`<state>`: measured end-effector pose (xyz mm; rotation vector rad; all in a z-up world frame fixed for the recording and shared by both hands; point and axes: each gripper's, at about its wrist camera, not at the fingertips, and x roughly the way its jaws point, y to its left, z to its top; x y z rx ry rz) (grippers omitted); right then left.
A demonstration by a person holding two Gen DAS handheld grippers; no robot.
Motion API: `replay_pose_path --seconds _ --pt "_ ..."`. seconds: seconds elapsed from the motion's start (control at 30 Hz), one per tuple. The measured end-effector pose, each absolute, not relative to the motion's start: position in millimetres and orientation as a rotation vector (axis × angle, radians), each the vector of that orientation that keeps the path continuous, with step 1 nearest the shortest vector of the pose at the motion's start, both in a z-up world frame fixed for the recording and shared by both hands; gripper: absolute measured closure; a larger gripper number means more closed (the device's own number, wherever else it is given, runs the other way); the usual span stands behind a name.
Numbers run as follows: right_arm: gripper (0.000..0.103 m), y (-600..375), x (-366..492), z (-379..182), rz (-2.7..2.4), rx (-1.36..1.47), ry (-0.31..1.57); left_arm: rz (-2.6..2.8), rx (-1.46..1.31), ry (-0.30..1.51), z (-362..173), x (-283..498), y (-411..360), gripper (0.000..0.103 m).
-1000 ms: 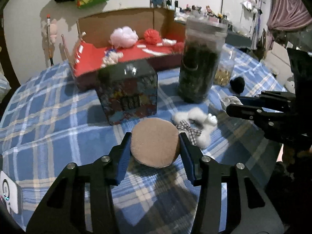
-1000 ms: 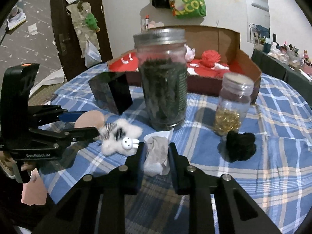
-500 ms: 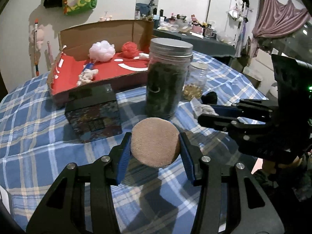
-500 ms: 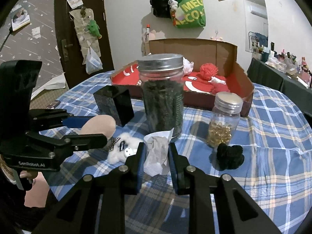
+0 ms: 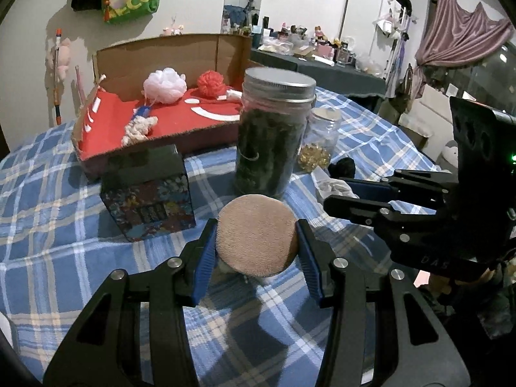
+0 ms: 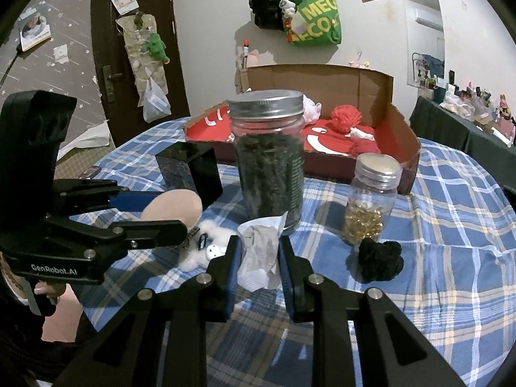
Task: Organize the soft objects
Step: 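Carry the tan pad and tissue toward the red box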
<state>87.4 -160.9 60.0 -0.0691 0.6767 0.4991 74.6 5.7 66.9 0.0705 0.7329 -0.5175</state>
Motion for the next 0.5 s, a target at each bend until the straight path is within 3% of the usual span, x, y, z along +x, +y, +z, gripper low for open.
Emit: replay_pose_path --seconds 0.5 --pt "0.078 -188.5 96.3 93.2 0.420 -0.062 0.615 -0.417 0.091 0.680 100.3 89.3 29.7 0.058"
